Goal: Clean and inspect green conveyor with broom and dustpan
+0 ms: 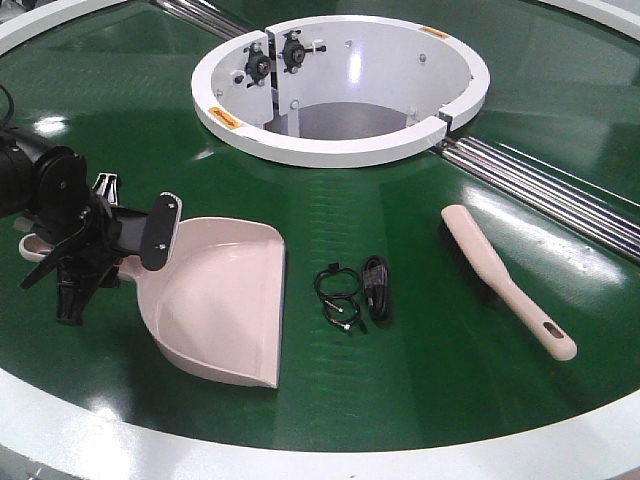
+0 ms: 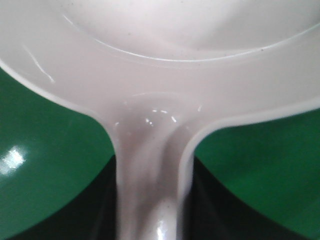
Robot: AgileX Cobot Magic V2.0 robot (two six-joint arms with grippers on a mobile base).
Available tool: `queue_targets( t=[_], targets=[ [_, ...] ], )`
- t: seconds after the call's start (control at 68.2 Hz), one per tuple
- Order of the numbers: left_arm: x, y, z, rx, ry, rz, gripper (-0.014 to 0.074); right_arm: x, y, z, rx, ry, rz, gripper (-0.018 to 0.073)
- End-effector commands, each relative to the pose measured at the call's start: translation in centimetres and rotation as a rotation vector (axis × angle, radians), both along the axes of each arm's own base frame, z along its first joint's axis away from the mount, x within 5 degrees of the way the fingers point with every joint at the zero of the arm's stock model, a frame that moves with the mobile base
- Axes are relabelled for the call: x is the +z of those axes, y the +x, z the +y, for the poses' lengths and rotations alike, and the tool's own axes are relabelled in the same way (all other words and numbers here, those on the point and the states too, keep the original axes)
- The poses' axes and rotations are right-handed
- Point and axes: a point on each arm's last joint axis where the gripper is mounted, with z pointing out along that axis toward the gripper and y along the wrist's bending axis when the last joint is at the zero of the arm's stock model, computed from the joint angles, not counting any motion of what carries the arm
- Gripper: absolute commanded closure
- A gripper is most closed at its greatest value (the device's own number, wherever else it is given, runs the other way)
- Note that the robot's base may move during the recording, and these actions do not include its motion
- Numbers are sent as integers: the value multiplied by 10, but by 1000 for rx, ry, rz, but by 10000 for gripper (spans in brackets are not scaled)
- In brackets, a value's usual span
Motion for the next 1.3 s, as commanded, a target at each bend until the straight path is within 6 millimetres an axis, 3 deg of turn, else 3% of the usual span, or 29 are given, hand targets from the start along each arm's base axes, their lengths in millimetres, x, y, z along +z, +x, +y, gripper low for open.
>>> queue_targets(
  t=[0.0, 1.29],
  targets=[
    [24, 2, -5, -9, -45, -110, 603, 7, -1, 0, 6, 4, -84, 568],
    [24, 2, -5, -9, -45, -108, 603, 7, -1, 0, 6, 4, -84, 568]
  ],
)
